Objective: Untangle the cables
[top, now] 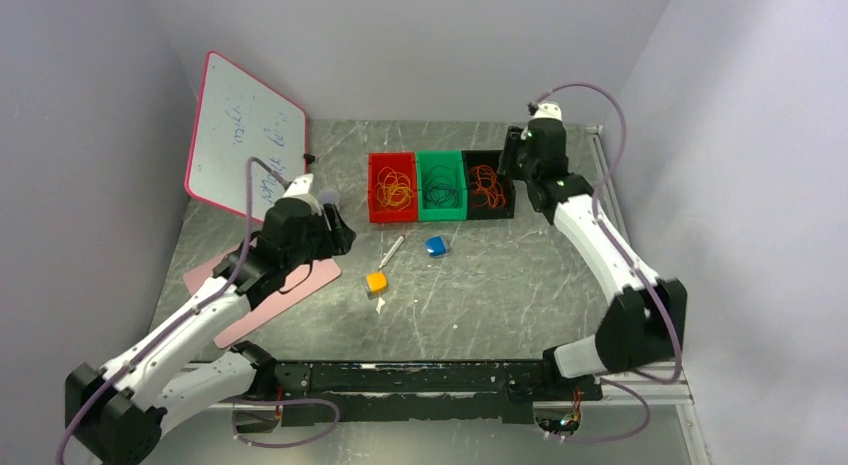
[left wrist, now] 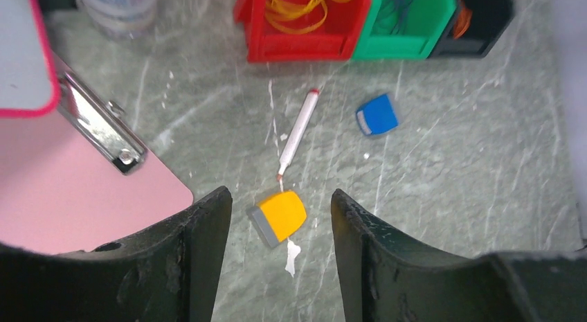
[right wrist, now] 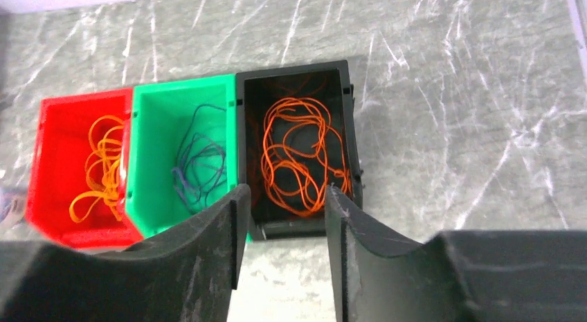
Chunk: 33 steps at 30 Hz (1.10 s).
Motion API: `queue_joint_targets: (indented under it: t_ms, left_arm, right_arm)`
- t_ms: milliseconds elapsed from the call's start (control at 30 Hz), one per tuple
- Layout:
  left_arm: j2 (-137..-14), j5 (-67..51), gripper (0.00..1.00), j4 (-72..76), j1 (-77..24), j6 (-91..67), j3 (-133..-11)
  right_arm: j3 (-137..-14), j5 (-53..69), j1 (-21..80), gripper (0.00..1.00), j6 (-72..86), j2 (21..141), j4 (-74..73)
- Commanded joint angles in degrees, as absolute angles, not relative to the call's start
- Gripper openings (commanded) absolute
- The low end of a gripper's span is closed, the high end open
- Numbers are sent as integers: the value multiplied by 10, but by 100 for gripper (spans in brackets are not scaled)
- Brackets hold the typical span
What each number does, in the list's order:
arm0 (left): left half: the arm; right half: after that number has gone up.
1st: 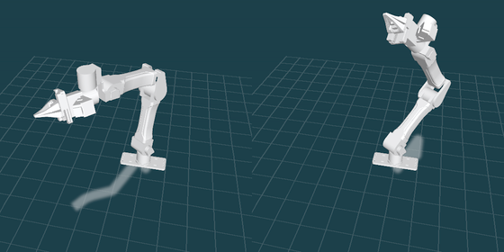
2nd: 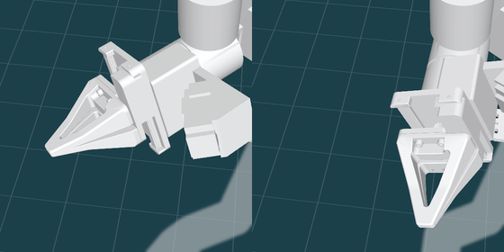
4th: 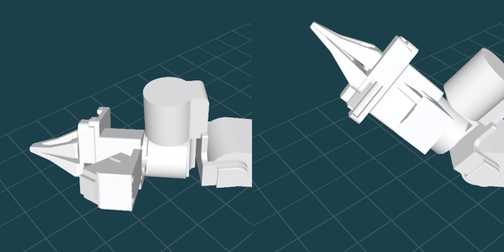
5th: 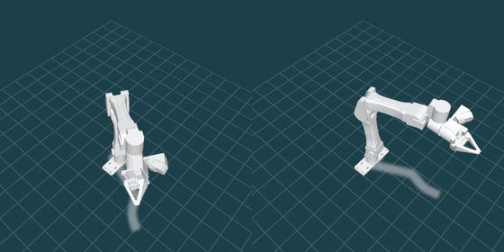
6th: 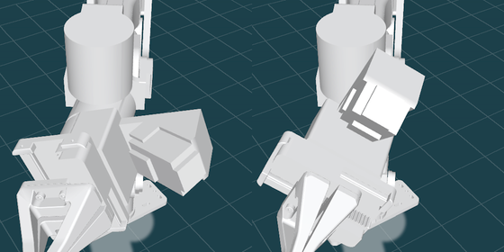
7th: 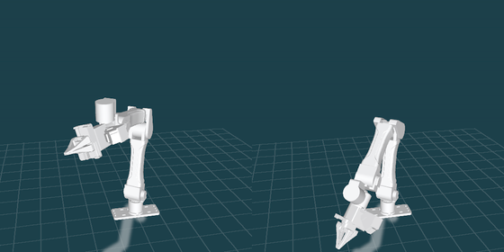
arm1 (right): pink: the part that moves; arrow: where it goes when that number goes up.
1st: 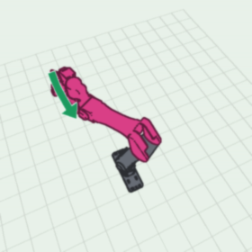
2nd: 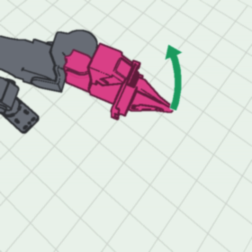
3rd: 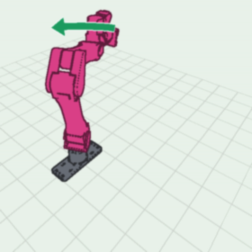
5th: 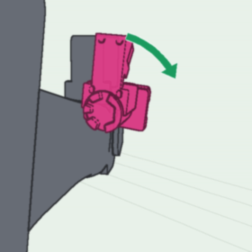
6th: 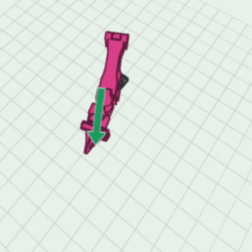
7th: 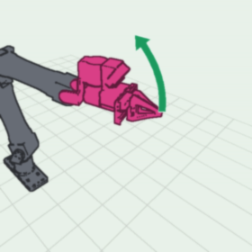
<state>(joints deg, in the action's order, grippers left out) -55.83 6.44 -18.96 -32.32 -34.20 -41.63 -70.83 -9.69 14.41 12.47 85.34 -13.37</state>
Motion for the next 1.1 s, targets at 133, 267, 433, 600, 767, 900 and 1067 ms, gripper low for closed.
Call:
queue_joint_targets:
  t_ms: [133, 267, 433, 600, 767, 900, 1067]
  left_arm:
    - [-481, 170, 62, -273, -319, -293, -492]
    - [-465, 222, 64, -315, -319, -283, -506]
    - [-436, 252, 77, -334, -319, -273, -505]
    - [-423, 269, 88, -355, -319, -271, -506]
    - [-409, 280, 98, -374, -319, -272, -496]
    - [-394, 294, 100, -370, -318, -272, -490]
    - [-392, 314, 99, -392, -319, -290, -495]
  right_arm:
    - [-581, -62, 142, 59, 179, 623, -142]
    - [-505, -43, 142, 70, 204, 527, -154]
    - [-438, -40, 142, 84, 220, 436, -172]
    - [-373, -50, 142, 100, 219, 355, -151]
    - [-348, -75, 142, 100, 210, 314, -150]
    - [-347, -101, 142, 100, 217, 317, -164]
    - [-351, -116, 142, 100, 213, 316, -174]
